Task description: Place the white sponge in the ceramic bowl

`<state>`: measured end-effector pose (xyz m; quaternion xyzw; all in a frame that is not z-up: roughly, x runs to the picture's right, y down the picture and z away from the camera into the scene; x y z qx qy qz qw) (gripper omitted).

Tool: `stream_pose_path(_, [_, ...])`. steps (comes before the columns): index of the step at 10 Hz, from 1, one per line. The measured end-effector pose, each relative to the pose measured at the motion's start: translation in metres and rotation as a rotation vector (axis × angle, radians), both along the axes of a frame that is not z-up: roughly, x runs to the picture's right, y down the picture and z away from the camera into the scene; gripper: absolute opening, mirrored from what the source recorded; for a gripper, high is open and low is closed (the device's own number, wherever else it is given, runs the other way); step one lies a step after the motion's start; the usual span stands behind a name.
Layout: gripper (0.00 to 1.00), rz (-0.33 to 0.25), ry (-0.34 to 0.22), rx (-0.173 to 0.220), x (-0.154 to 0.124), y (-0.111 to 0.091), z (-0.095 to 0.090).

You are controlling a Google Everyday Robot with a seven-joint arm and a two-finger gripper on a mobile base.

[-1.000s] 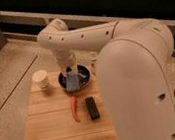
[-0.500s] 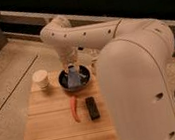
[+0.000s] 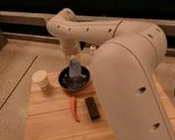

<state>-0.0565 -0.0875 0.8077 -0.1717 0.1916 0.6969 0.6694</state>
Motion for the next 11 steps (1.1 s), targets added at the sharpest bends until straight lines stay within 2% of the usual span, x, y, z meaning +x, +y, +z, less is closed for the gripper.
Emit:
stream_pose_path(1, [0.00, -0.004, -0.039, 0.004, -0.013, -0.001, 0.008])
stream_pose_path(4, [0.00, -0.021, -0.091, -0.006, -0.029, 0.007, 0.025])
stream_pose_path(6, [0.00, -0.031, -0.098, -0.007, -0.029, 0.010, 0.037])
stream_pose_path(9, [0.00, -0.066, -0.092, 0.034, -0.028, 0.003, 0.051])
stream_pose_path(11, [0.00, -0.084, -0.096, 0.044, -0.032, 0.006, 0.060])
